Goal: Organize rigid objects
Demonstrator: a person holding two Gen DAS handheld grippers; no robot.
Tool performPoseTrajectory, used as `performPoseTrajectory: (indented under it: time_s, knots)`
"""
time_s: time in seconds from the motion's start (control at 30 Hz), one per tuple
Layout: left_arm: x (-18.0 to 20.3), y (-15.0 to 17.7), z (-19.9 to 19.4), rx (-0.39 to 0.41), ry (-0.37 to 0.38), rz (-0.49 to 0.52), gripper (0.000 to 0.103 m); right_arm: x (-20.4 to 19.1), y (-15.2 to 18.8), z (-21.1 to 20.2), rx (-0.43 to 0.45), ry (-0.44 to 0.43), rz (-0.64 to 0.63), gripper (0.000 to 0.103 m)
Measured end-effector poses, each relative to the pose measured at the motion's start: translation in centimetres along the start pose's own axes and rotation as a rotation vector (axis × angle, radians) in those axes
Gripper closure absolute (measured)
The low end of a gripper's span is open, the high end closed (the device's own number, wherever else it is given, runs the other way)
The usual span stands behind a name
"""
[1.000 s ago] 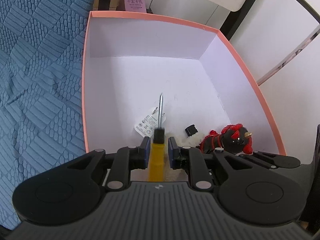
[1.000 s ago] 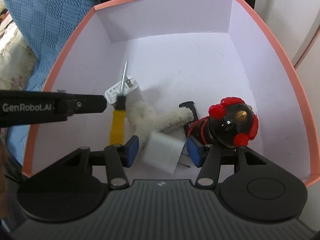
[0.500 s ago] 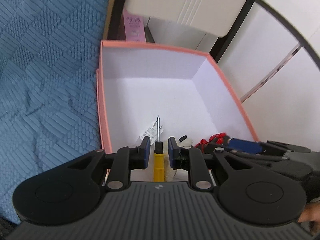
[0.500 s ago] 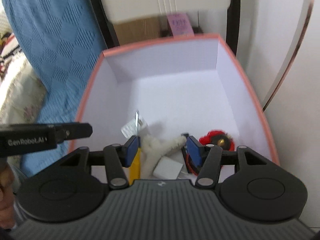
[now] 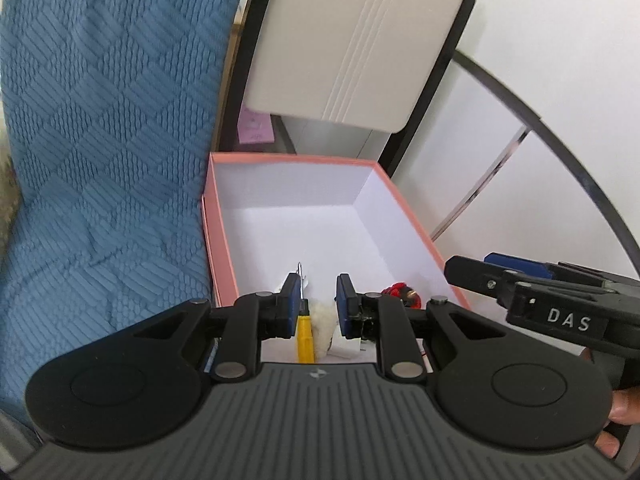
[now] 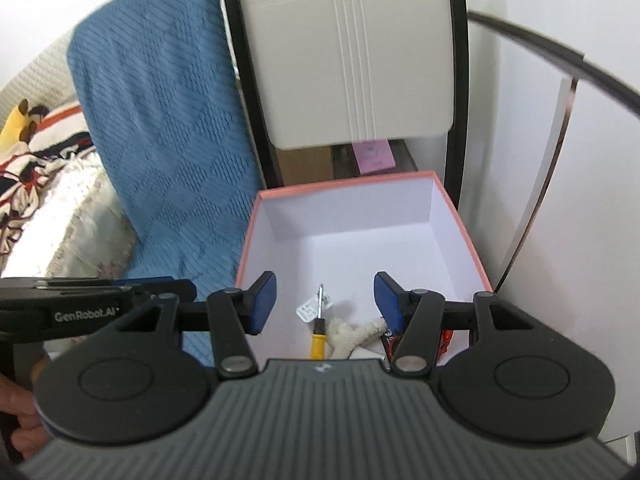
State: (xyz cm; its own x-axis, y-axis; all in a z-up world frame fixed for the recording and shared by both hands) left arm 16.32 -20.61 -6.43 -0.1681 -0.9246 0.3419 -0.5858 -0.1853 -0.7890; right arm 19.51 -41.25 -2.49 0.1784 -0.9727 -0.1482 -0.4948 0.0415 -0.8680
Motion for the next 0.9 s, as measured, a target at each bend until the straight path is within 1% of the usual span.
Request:
performPoseTrajectory:
  time_s: [0.13,0.23,0.4,0.47,0.53,0.6,0.63,0.7,0.73,0.77,0.8,0.83,0.9]
  knots:
    - [0.4,0.1,-2.3,0.022,0.014,0.011,0.080,-0.9,0.0,-2.1,0.036,0.006,-0.009,0.046]
    - [0.7,0.4,-3.7,0.032,0.022,0.025,0.072,-1.4,0.5,-3.6,0.054,0.013,-0.005,0.046]
    - [1.0,1.5,-5.9,0.048,0.034,0.041,0.066,-2.1,1.4,-5.8,0.072,0.029,-0.002,0.046]
    - [0.9,1.7,-6.7,0.059,0.036,0.043,0.060,-2.4,1.8,-6.6,0.077,0.036,-0.004,0.046]
    - [0.9,2.0,-7.5,0.068,0.037,0.045,0.056,-2.6,2.2,-7.4,0.083,0.045,-0.004,0.046]
    - [0.7,2.2,-8.3,0.078,0.034,0.045,0.051,-2.9,2.6,-8.2,0.088,0.057,-0.004,0.046]
    - [0.6,2.3,-8.7,0.083,0.033,0.046,0.046,-3.0,2.8,-8.5,0.090,0.064,-0.001,0.046]
    - [0.5,2.5,-9.3,0.091,0.024,0.045,0.033,-3.0,3.2,-9.1,0.097,0.073,0.007,0.044]
    - [0.3,2.7,-9.8,0.097,0.012,0.041,0.022,-3.1,3.4,-9.4,0.101,0.071,0.008,0.044]
    - [0.2,2.8,-10.1,0.104,0.001,0.039,0.014,-3.1,3.6,-9.6,0.103,0.072,0.007,0.044]
    - [0.1,3.0,-10.6,0.115,-0.003,0.039,0.012,-3.1,3.8,-9.9,0.104,0.082,0.006,0.043]
    - [0.0,3.2,-11.0,0.119,0.001,0.041,0.010,-3.2,4.0,-10.0,0.105,0.089,0.007,0.040]
    - [0.0,3.5,-11.5,0.118,0.003,0.046,0.006,-3.1,4.4,-10.4,0.112,0.102,0.020,0.010]
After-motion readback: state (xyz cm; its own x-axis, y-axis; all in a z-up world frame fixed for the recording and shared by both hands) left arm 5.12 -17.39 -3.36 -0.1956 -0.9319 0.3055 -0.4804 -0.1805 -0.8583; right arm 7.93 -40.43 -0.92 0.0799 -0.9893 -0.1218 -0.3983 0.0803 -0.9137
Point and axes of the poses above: each gripper's, at about its wrist camera, not at the fingertips, and z roughly the way its jaws point, x to its right, y to its underside, the point moved 2 cm from there along z, roughly the way its jaws point, and after that the axes turned 12 degrees about x, right-handed, at the moved point
